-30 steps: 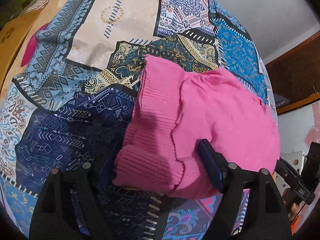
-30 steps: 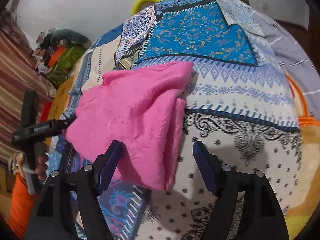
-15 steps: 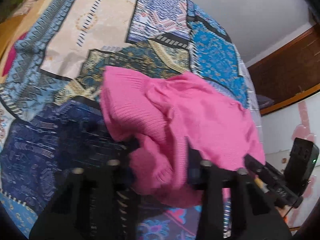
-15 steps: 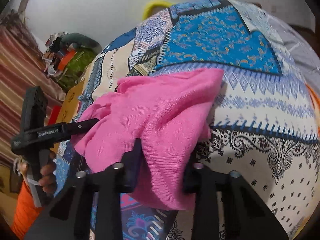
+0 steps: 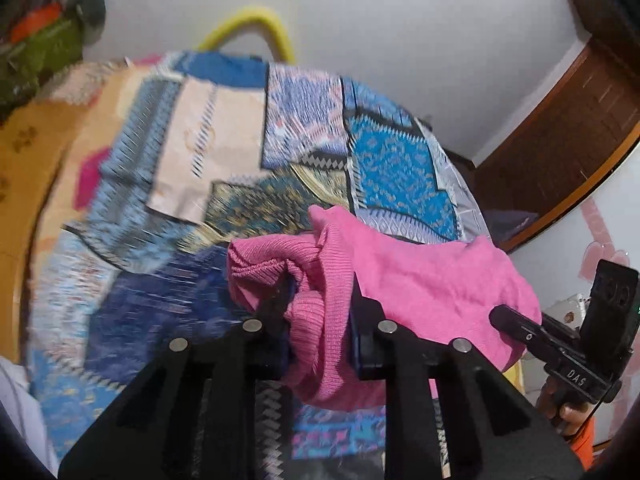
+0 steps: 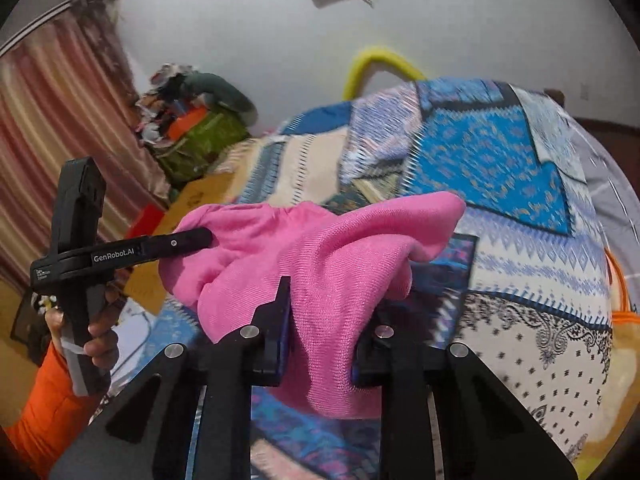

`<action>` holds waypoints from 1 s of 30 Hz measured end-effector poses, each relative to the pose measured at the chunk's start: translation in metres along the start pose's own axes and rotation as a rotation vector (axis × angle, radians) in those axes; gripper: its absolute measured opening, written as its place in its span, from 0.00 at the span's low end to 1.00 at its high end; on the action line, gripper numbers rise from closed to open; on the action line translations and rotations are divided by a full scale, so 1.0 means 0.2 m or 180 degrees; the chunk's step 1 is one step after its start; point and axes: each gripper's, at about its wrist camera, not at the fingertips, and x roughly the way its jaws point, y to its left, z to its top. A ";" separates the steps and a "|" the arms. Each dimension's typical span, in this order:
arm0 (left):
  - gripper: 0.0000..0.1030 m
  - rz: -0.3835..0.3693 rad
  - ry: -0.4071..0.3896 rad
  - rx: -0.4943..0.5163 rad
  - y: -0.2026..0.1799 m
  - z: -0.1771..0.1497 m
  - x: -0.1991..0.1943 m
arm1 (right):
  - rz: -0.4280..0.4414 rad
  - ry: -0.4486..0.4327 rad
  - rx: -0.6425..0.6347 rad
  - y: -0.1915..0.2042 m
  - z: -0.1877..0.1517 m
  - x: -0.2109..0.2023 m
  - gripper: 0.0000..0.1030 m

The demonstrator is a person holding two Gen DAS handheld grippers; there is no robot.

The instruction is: Fold small clothes

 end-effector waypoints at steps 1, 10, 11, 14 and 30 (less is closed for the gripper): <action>0.21 0.0041 -0.0059 0.0030 0.01 -0.02 -0.06 | 0.0019 -0.0014 -0.0042 0.04 0.00 -0.01 0.19; 0.21 0.0321 -0.0141 0.0045 0.20 -0.27 -0.29 | 0.0158 0.0173 -0.0222 0.29 -0.15 0.09 0.19; 0.21 0.0334 -0.0092 0.0004 0.24 -0.31 -0.28 | 0.0168 0.0245 -0.0199 0.30 -0.19 0.12 0.19; 0.21 0.0308 0.0085 -0.0171 0.35 -0.43 -0.22 | 0.0181 0.0423 -0.0108 0.29 -0.28 0.19 0.19; 0.40 0.0714 0.0356 -0.0133 0.49 -0.84 -0.16 | -0.0263 0.0690 -0.0122 0.18 -0.49 0.10 0.20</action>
